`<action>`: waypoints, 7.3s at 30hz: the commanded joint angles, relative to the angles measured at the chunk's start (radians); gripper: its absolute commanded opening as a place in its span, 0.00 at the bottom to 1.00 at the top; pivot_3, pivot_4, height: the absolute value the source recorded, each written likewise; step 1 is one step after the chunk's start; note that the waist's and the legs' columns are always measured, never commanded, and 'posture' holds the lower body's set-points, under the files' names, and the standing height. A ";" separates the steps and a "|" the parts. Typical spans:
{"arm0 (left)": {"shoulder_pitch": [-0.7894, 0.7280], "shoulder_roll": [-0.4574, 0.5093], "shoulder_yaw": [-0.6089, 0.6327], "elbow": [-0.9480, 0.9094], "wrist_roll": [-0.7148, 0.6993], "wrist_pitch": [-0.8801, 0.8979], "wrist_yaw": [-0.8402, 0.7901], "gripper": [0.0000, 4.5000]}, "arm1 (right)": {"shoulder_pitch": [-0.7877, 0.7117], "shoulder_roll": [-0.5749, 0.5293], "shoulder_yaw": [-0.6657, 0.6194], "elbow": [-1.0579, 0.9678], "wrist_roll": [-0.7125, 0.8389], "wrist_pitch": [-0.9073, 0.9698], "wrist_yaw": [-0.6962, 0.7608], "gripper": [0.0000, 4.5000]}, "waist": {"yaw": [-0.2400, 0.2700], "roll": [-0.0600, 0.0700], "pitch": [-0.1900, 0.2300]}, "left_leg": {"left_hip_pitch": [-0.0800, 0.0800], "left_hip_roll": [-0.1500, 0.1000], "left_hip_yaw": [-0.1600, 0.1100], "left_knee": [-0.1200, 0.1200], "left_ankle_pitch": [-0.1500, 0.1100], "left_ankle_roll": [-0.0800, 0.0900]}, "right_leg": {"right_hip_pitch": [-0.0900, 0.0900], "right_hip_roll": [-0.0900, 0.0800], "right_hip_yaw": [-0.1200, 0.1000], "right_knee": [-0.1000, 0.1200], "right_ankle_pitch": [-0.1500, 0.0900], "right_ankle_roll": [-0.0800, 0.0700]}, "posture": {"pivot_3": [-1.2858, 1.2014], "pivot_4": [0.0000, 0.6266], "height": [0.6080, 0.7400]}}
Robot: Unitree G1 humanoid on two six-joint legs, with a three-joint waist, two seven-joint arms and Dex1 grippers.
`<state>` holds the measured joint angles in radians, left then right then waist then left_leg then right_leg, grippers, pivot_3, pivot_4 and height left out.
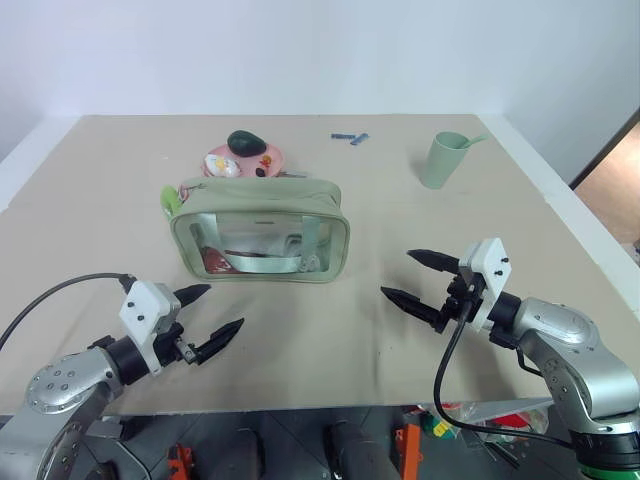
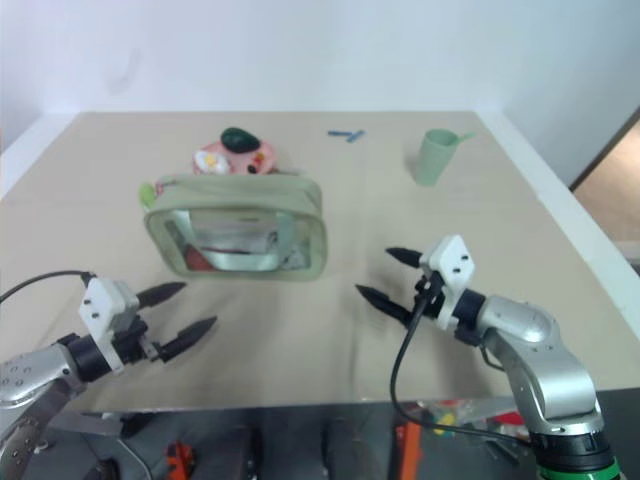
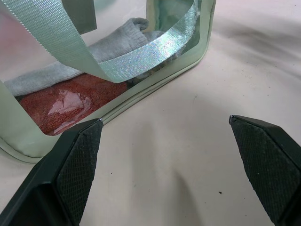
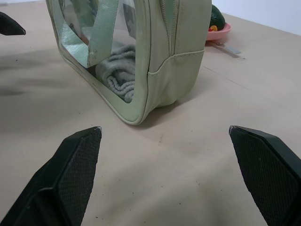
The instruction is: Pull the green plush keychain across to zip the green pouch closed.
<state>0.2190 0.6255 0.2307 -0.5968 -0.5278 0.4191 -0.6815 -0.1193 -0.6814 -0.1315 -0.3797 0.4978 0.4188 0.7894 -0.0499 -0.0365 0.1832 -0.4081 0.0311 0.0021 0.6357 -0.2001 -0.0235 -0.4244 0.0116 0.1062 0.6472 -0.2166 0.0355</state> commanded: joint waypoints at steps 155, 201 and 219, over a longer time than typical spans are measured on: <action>-1.048 -0.204 -0.173 0.558 -0.195 0.375 0.024 0.00 | -0.318 -0.144 0.007 0.315 -0.196 -0.311 0.235 0.00 | -0.023 0.000 0.001 | 0.000 -0.003 -0.002 0.002 -0.001 0.000 | 0.002 0.001 0.002 0.004 0.006 0.014 | 0.52 0.24 1.00; -0.777 -0.098 -0.158 0.373 -0.057 0.264 -0.050 0.00 | -0.326 -0.228 -0.002 0.235 -0.073 -0.074 0.315 0.53 | -0.025 0.000 0.001 | 0.000 -0.003 -0.002 0.003 0.000 0.000 | 0.002 0.001 0.002 0.005 0.006 0.014 | 0.52 0.24 1.00; -0.771 -0.110 -0.193 0.346 -0.042 0.277 -0.032 0.00 | -0.801 0.052 0.250 0.241 -0.088 0.038 0.200 1.00 | -0.026 0.000 0.001 | -0.003 -0.002 -0.003 0.002 0.001 0.001 | 0.000 0.001 0.001 0.005 0.007 0.013 | 0.52 0.24 1.00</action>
<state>-0.5419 0.5172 0.0334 -0.2135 -0.5697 0.7049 -0.7205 -0.8909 -0.6286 0.1214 -0.1324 0.4291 0.4921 0.9828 -0.0761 -0.0363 0.1843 -0.4124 0.0286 -0.0013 0.6378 -0.1993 -0.0224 -0.4257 0.0124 0.1070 0.6520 -0.2098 0.0484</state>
